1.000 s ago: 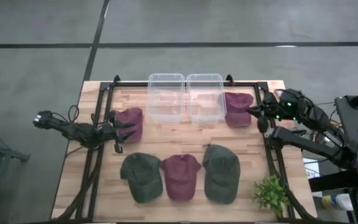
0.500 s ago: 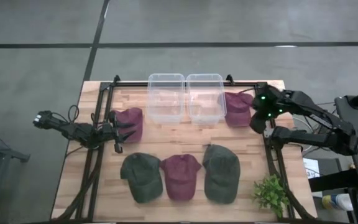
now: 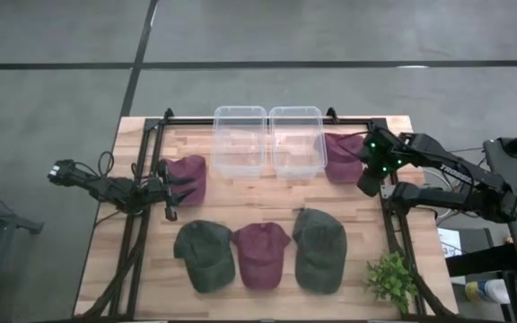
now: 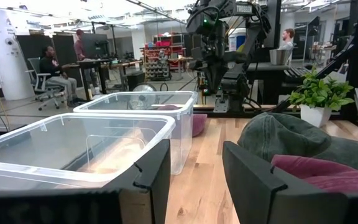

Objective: Pick & Place hat
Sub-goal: Put the top right red cap into the right transparent bin

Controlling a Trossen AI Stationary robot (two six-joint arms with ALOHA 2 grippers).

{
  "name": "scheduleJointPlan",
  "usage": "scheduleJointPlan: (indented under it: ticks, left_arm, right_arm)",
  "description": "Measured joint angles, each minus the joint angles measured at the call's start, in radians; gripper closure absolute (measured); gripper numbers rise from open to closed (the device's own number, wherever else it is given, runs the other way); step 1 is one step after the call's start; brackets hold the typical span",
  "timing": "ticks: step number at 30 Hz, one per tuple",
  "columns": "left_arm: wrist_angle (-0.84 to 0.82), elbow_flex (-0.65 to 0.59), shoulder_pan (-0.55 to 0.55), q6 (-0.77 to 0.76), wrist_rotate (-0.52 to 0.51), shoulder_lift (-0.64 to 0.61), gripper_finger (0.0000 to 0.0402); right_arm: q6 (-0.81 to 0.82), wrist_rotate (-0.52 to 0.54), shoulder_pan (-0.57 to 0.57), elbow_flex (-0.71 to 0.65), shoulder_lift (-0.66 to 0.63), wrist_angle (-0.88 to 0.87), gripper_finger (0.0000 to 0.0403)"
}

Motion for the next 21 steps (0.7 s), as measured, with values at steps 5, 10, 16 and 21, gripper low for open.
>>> scheduleJointPlan:
  ticks: [5,10,16,21]
  left_arm:
    - [0.000,0.000,0.000,0.000,0.000,0.000,0.0262]
    - [0.000,0.000,0.000,0.000,0.000,0.000,0.0262]
    - [0.000,0.000,-0.001,0.000,0.000,0.000,0.0262]
    - [0.000,0.000,-0.001,0.000,0.000,0.000,0.0262]
  right_arm:
    - [-0.002,0.000,0.000,0.000,-0.001,-0.001,0.0394]
    - [-0.003,0.000,0.000,0.000,-0.001,-0.006,0.0373]
    - [-0.003,0.007,0.000,-0.007,0.000,-0.012,0.0313]
    - [0.012,0.057,0.000,-0.008,0.002,-0.010,0.0253]
